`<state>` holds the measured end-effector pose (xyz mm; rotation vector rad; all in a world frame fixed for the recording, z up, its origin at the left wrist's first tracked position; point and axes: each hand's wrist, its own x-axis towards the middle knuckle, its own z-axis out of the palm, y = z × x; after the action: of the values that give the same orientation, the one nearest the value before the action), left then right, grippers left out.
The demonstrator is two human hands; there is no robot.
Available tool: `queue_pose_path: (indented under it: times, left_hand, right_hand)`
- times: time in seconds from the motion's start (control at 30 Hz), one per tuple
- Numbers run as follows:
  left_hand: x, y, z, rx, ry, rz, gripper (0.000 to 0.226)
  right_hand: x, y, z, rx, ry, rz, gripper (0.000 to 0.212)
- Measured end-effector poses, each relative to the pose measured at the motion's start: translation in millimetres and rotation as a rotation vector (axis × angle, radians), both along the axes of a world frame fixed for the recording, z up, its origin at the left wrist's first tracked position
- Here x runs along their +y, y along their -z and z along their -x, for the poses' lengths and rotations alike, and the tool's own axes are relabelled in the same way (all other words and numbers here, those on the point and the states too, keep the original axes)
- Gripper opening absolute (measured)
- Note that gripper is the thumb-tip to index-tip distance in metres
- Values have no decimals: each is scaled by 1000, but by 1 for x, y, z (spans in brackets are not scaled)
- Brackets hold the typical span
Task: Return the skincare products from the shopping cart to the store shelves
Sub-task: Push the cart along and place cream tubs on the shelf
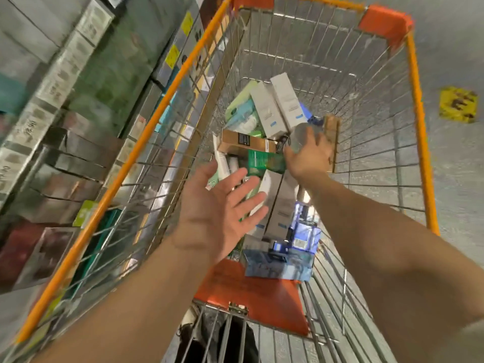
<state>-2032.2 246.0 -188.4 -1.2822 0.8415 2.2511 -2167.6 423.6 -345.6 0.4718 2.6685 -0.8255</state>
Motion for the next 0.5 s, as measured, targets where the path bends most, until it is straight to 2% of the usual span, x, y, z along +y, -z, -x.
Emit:
queue_pose_path:
  times: [0.1,0.23,0.37,0.5]
  left_hand:
    - [-2,12,0,-35,8,13,58]
    - [-7,20,-3,-60,-1,7,58]
    - [-8,26,-3,-84,-1,2,56]
    - [-5,29,0,-81,15,8,54]
  right_hand:
    - [5,14,8,-29,-15,-1,76]
    - [5,20,16,-13,85,71,64]
    - [4,23,28,8,141,79,64]
    - [-2,18,34,44,208,26,50]
